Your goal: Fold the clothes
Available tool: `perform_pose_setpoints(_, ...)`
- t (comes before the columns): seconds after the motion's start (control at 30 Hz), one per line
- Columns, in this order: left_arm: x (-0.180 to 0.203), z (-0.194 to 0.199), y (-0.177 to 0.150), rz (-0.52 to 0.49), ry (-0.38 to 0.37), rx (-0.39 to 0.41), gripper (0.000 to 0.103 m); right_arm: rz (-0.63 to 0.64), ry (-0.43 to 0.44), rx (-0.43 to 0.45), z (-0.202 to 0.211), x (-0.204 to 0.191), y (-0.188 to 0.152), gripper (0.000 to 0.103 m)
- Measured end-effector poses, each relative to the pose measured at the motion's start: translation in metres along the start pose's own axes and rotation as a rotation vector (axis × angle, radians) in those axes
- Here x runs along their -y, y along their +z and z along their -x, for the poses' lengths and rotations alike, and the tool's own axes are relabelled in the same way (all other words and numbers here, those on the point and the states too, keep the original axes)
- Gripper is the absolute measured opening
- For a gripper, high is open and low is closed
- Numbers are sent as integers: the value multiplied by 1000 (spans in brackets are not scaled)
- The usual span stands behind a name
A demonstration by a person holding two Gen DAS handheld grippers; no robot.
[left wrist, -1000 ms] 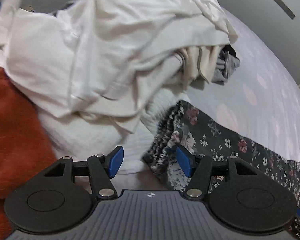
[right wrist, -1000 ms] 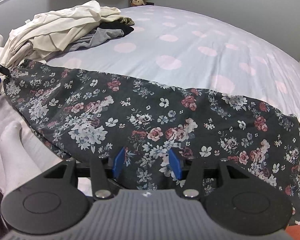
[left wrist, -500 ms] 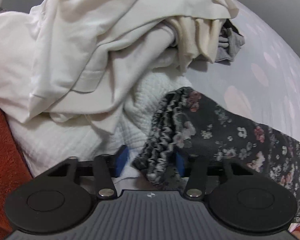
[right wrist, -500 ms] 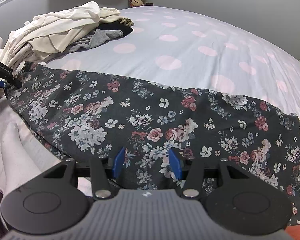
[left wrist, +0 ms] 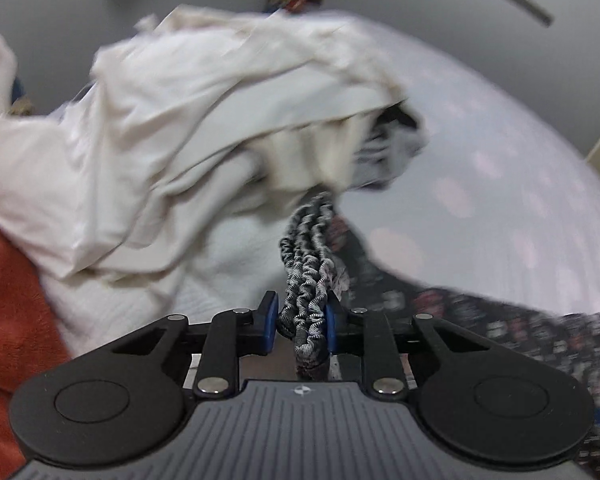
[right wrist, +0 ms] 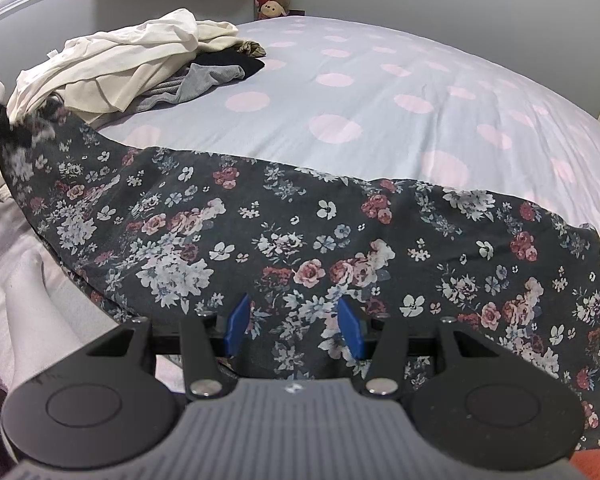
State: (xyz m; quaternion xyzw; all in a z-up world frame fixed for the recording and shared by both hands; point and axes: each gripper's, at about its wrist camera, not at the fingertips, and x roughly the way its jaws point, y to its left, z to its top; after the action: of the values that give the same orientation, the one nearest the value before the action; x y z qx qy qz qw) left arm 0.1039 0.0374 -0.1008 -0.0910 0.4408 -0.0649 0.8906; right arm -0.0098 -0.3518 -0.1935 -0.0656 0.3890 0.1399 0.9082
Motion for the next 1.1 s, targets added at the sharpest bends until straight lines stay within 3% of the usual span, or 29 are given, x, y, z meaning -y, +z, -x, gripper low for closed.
perform_pose_setpoints(0.27,83,30,2,-108,-186,85,19,-18,-6,22,4,1,0,52)
perform_pose_setpoints(0.47,143,12,-23,-212,-271,30,19,-78,-2,64,10,9,0,52)
perform_pose_setpoints(0.63,190,-16,-58,-352,-263,-16,19,-94,-10,68,11,9,0,52)
perform_pose_setpoints(0.77,210,-44,-84,-401,-282,-82,19,-94,-8,65,10,10,-1,52)
perform_pose_setpoints(0.97,217,-63,-110,-460,-299,-138,20,-104,-5,66,9,11,-1,52)
perform_pose_setpoints(1.1,218,-61,-113,-470,-323,-143,29,-102,-2,74,10,10,-2,54)
